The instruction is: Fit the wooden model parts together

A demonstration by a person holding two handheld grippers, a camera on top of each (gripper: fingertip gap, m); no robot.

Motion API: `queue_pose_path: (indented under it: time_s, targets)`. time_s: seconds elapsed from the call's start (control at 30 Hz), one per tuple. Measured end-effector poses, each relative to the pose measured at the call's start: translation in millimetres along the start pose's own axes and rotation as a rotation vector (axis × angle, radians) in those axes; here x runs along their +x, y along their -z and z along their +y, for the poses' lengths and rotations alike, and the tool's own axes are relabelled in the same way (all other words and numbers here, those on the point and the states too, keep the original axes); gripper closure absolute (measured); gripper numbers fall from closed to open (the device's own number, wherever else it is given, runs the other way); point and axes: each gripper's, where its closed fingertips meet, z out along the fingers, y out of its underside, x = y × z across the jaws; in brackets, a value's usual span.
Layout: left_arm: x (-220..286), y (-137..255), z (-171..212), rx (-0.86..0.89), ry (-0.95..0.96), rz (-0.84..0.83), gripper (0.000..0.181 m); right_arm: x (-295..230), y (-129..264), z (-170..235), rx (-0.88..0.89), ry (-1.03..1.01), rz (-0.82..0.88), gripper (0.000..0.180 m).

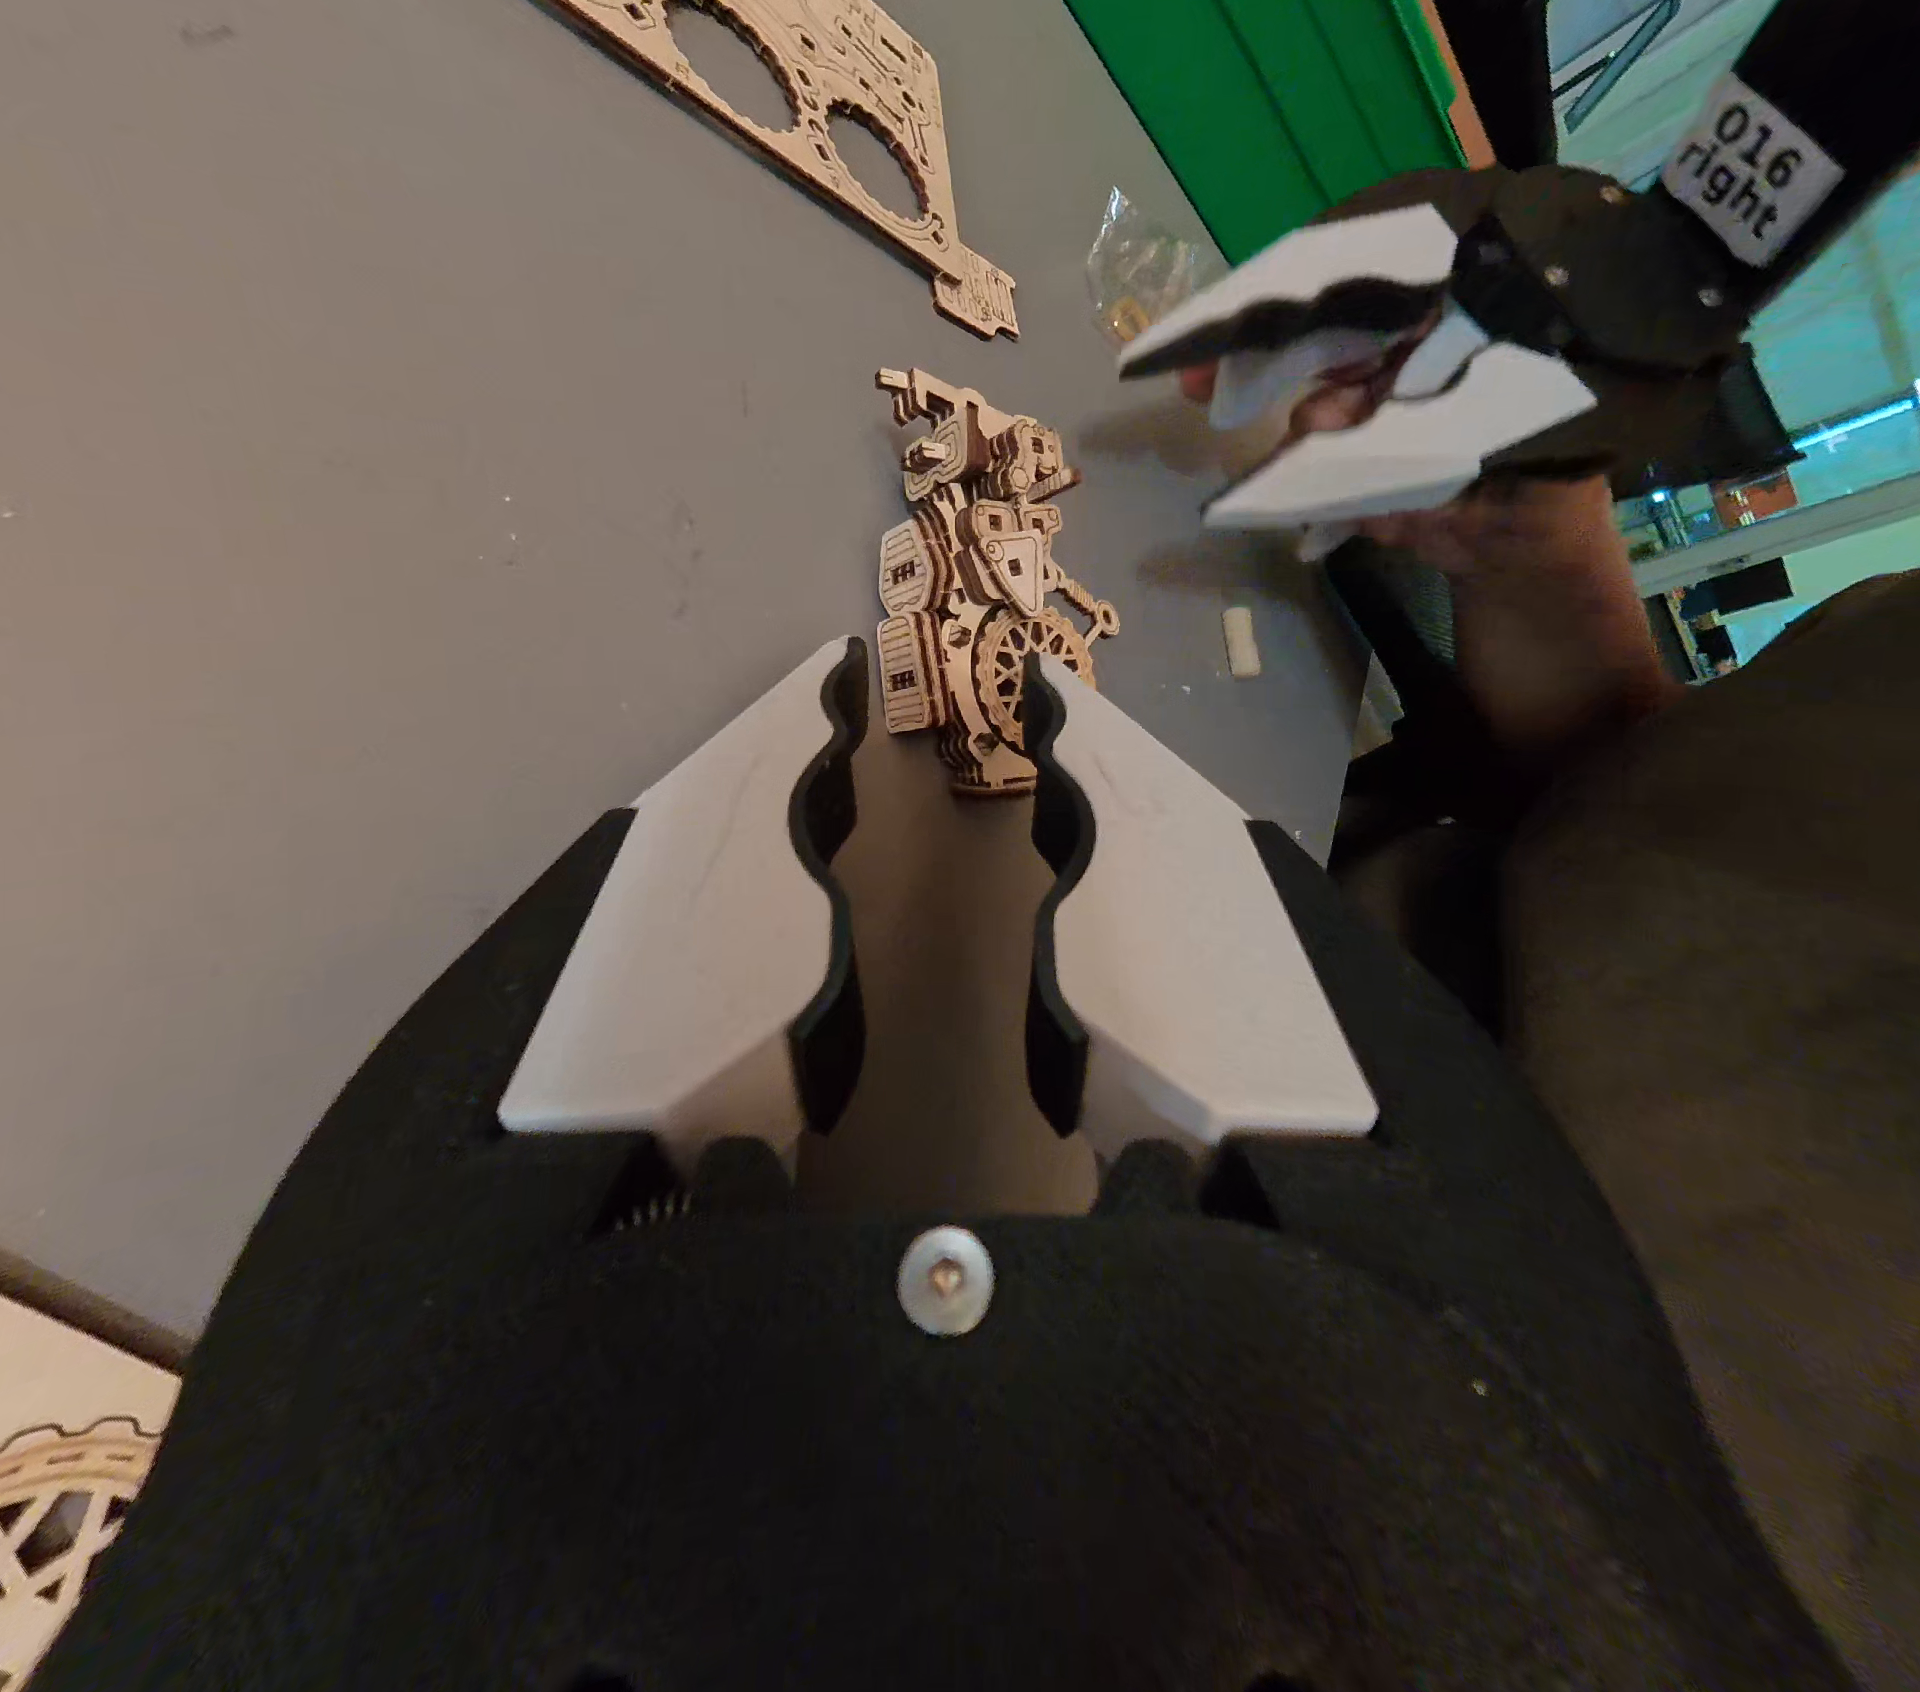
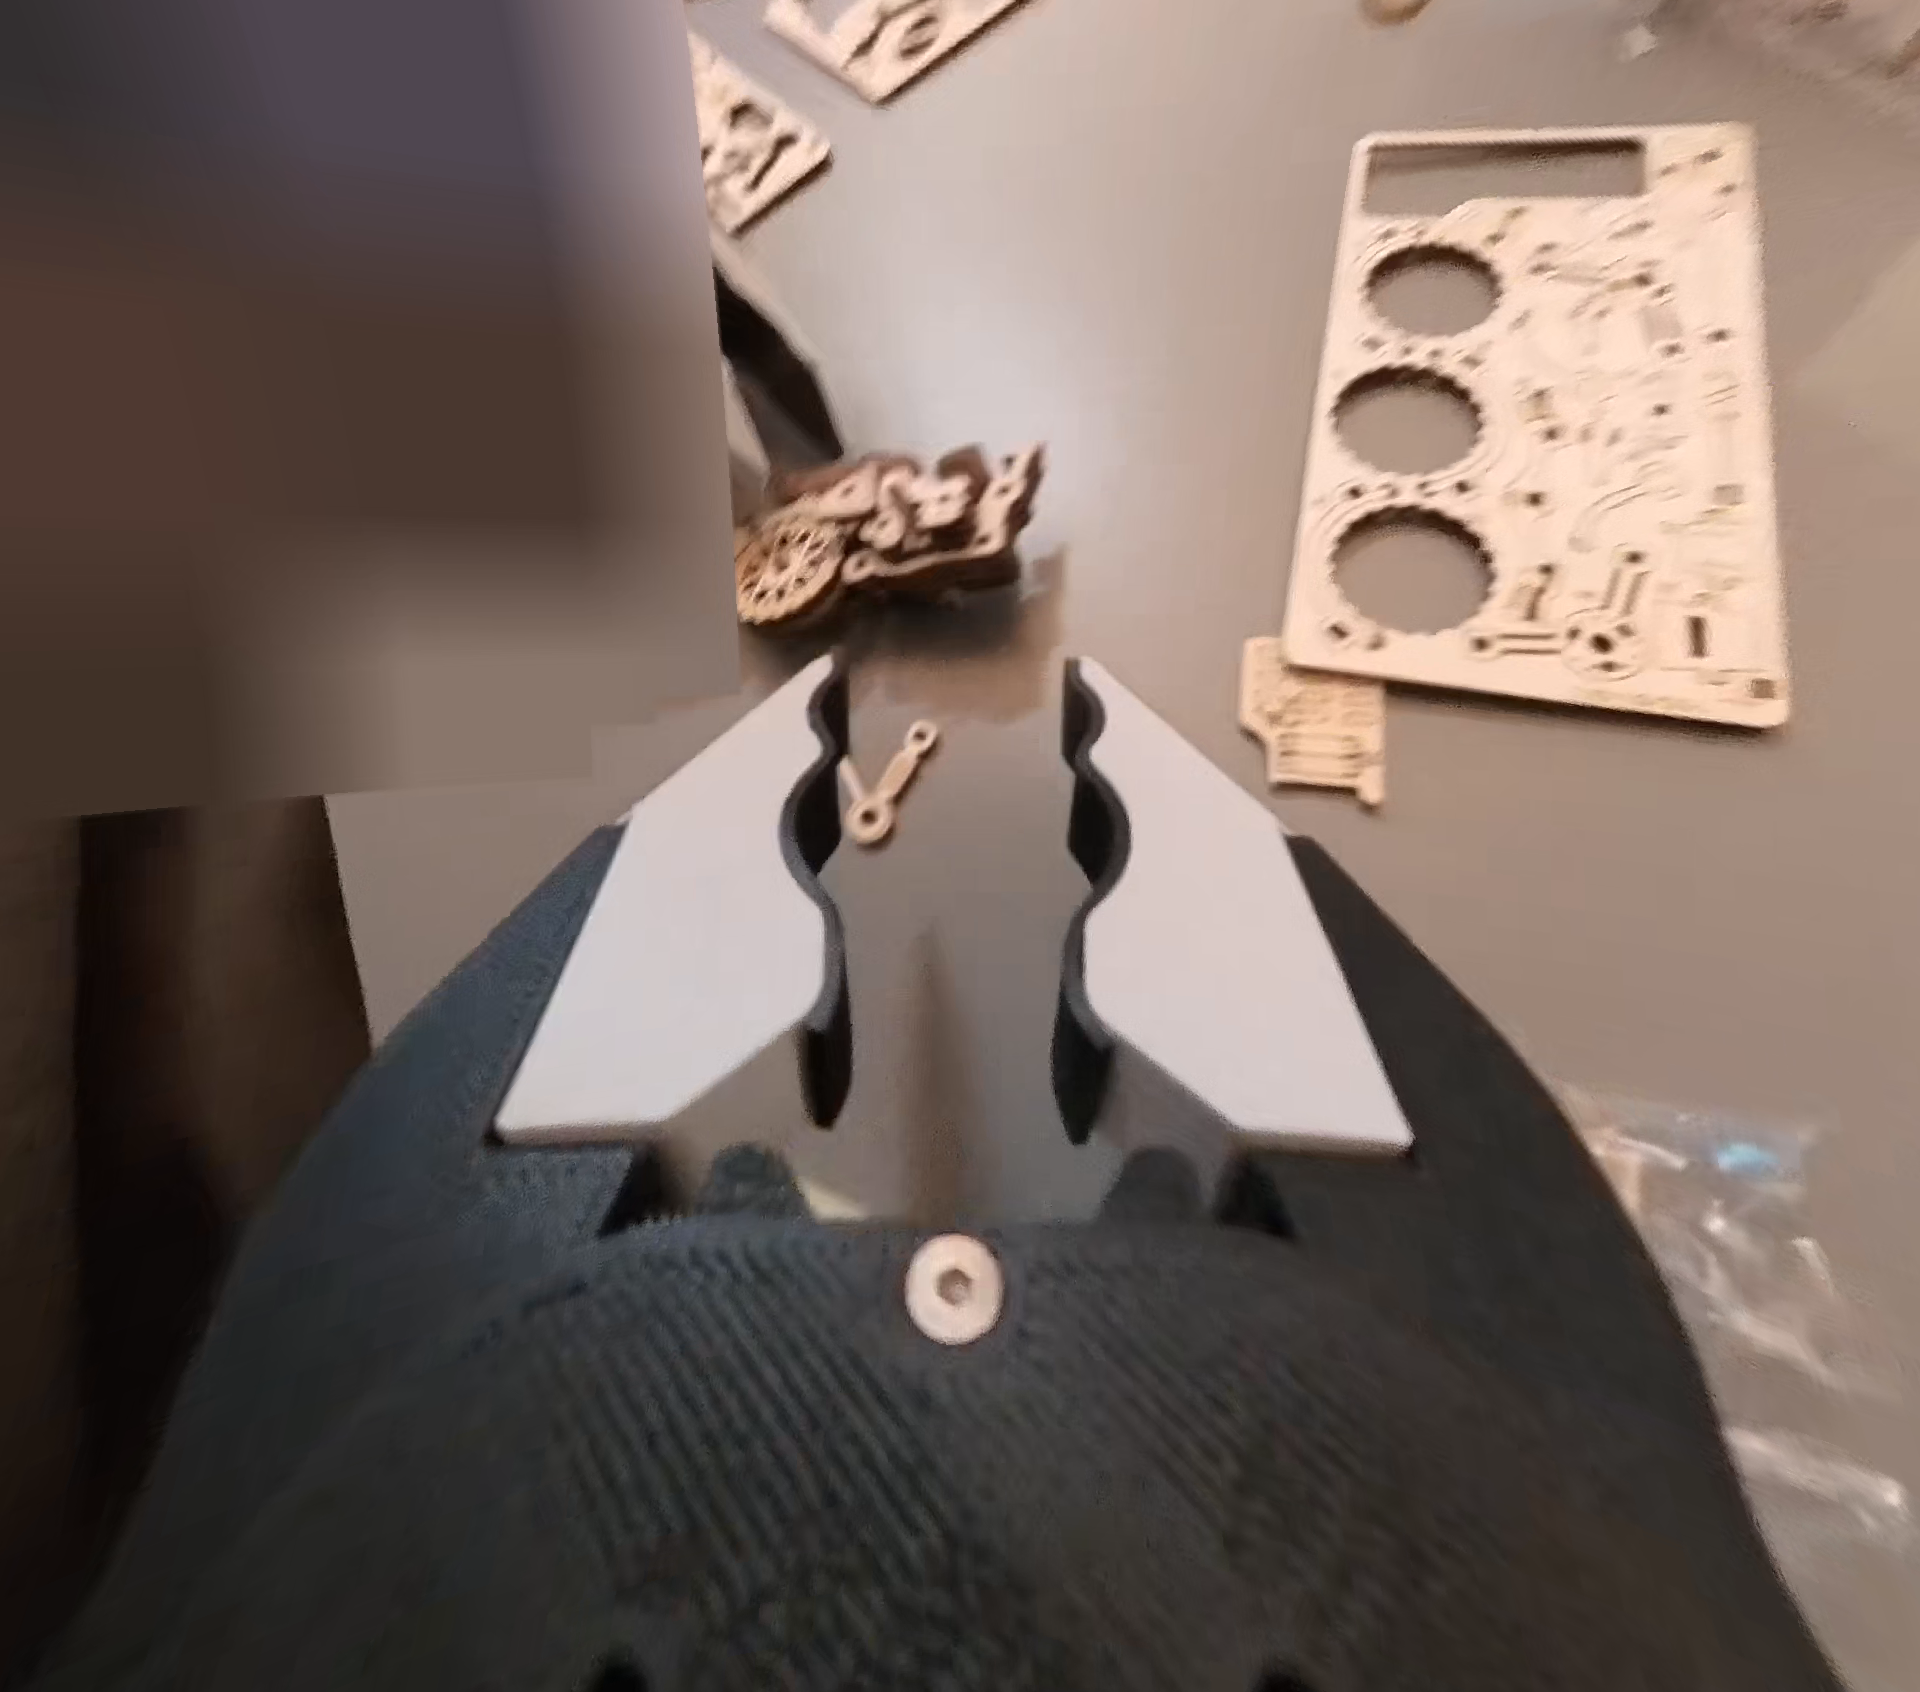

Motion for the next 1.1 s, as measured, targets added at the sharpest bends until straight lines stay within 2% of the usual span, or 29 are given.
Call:
queue_pose_path:
  time_s: [0.13,0.27,0.5,1.1]
  targets:
    - [1,0,2,-0.007,-0.009,0.0,0.153,12,-12,-6,0.03,-0.033,-0.028,0.139]
    - [1,0,2,-0.008,-0.007,0.003,0.153,7,-29,0,-0.038,0.08,-0.032,0.139]
    - [1,0,2,-0.009,0.003,0.011,0.154,1,-37,-3,-0.046,0.211,0.01,0.136]
    - [1,-1,2,-0.016,0.008,0.02,0.156,-2,-44,-5,-0.039,0.23,0.012,0.141]
